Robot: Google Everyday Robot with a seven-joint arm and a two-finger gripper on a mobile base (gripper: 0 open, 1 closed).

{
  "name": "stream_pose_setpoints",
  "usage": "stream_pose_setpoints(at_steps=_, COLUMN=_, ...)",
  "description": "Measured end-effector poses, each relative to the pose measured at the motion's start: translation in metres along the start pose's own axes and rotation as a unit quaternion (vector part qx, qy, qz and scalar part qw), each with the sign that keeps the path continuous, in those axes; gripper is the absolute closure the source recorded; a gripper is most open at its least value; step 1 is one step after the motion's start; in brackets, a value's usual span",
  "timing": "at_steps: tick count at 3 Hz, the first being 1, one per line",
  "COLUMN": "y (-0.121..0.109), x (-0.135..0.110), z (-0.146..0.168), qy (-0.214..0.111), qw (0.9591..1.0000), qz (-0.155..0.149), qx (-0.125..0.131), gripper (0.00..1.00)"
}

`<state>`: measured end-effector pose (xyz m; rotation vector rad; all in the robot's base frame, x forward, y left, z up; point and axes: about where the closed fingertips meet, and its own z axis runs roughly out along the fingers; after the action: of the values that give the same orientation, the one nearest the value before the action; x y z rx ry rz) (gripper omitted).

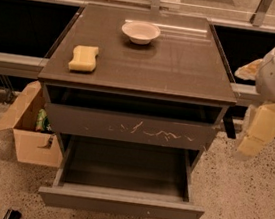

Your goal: Close middle drawer

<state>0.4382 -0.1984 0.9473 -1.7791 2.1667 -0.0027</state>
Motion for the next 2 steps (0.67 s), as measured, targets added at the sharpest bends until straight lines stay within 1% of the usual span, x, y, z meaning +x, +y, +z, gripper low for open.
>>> stream_pose_setpoints(at_steps=1, y=0.028, x=-0.019, z=0.047, qy=-0.052, qw=0.9971, qz=-0.041, qx=-0.036, gripper=0.0)
stream_pose_setpoints(at_steps=2, y=0.077, x=-0.041, z=0.122, qy=-0.113, qw=0.9861, qz=-0.07, qx=-0.099, gripper=0.0)
